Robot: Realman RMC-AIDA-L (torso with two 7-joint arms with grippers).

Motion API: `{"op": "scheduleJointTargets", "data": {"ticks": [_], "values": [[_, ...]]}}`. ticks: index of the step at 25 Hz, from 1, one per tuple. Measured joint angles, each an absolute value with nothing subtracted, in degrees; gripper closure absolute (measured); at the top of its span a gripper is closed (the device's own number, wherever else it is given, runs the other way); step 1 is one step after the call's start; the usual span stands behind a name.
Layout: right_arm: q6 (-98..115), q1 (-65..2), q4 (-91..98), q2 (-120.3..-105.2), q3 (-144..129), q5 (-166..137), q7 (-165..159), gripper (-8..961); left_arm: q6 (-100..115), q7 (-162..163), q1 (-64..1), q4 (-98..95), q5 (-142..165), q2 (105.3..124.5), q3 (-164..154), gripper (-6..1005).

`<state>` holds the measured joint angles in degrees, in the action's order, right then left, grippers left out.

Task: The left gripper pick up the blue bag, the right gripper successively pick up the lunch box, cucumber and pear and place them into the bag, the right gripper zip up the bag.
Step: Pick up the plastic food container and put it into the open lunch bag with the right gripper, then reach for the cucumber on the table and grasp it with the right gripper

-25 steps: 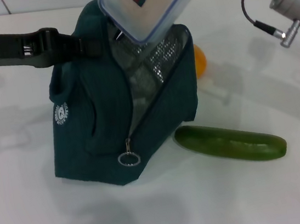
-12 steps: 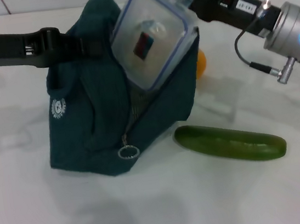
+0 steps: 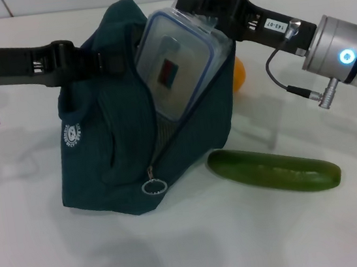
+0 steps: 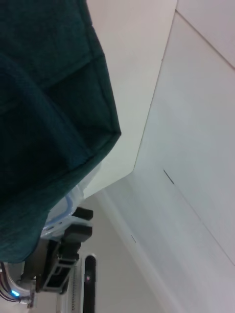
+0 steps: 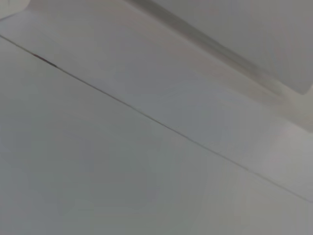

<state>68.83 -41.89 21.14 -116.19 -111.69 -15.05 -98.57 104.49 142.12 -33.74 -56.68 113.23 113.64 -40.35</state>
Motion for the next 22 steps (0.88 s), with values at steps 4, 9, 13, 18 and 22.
{"op": "scheduleJointTargets", "data": {"ticks": [4,9,13,18,22], "values": [[69.4,-41.5,21.4,-116.18,-111.5,-15.0,-96.6,733,104.5,142.1,-33.6,-56.7,113.3,113.63,-40.4,957],[70.7,-40.2,21.4,-116.09,-110.1,-14.9,-95.2,705,104.4,142.1,-33.2,-56.7,113.3,113.42,-40.1,957],[73.3,-38.5,20.9,-115.69,-107.0,-15.2,-93.9,620,103.7,142.1,-32.7,-56.7,113.4,113.17,-40.1,958],[76.4,-35.1,20.1,-113.39,-102.9,-15.7,-92.8,514,103.6,142.1,-32.1,-56.7,113.4,113.03,-40.0,958],[77.9,-32.9,19.9,-110.33,-102.5,-17.9,-89.4,324,103.6,142.0,-31.8,-56.8,113.1,112.87,-39.7,958]]}}
